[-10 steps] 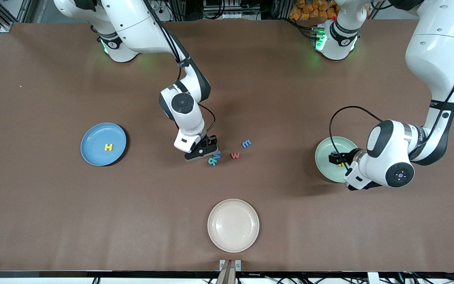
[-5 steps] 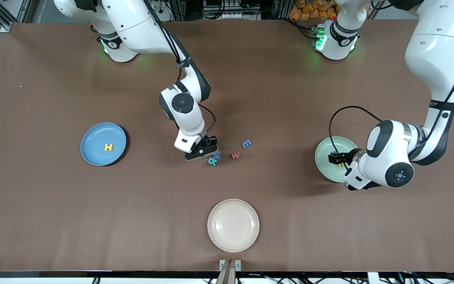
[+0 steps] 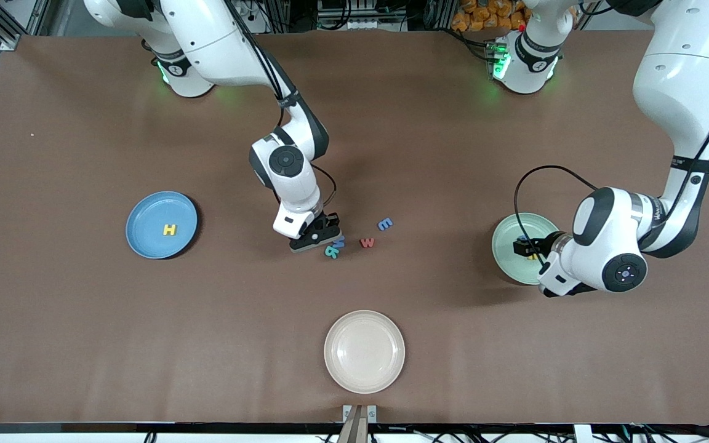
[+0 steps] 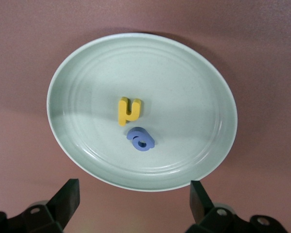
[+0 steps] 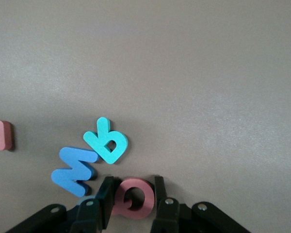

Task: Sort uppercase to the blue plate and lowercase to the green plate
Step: 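Grasp the pink Q with the right gripper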

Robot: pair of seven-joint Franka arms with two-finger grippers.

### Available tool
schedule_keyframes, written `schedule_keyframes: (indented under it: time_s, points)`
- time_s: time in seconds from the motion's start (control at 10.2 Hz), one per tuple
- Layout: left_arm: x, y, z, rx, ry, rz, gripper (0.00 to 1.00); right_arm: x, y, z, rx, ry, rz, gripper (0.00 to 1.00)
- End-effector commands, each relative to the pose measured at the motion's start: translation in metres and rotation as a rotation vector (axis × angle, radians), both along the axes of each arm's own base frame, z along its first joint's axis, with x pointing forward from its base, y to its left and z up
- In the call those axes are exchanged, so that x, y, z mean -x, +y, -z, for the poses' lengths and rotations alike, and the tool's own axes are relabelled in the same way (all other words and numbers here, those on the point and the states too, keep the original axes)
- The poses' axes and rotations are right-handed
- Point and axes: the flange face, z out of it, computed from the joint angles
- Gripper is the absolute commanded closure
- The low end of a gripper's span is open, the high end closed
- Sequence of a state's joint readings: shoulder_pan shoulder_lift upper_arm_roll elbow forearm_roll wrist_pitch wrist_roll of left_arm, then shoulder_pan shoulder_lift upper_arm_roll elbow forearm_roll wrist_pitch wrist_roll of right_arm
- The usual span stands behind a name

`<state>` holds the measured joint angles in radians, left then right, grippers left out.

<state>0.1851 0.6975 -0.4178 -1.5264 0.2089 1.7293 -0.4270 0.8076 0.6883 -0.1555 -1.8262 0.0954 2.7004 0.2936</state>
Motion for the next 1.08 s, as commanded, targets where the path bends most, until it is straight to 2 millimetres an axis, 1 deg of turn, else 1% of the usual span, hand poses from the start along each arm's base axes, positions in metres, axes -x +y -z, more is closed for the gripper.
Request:
schedule_keyframes:
  time_s: [0.0, 0.2, 0.49, 0.69, 0.78, 0.98]
  points:
    - [-0.001, 0.002, -0.005, -0.001, -0.011, 0.008, 0.0, 0.002, 0.002, 0.006, 0.002, -0.018, 0.006, 0.62]
    - [-0.001, 0.001, -0.005, -0.001, -0.011, 0.009, 0.0, 0.001, 0.001, 0.007, 0.004, -0.017, 0.006, 0.68]
    - [-0.002, 0.001, -0.007, -0.001, -0.015, 0.006, 0.0, -0.002, -0.002, 0.005, 0.008, -0.015, 0.001, 0.72]
    - [-0.003, -0.003, -0.011, -0.004, -0.023, 0.004, 0.0, -0.006, -0.006, -0.002, 0.02, -0.008, -0.021, 0.75]
    - [-0.003, -0.005, -0.012, -0.005, -0.026, 0.004, 0.0, -0.013, -0.014, -0.011, 0.049, 0.016, -0.045, 0.77]
    - [-0.004, -0.017, -0.015, -0.006, -0.046, -0.008, 0.0, -0.032, -0.042, -0.047, 0.099, 0.054, -0.108, 0.78]
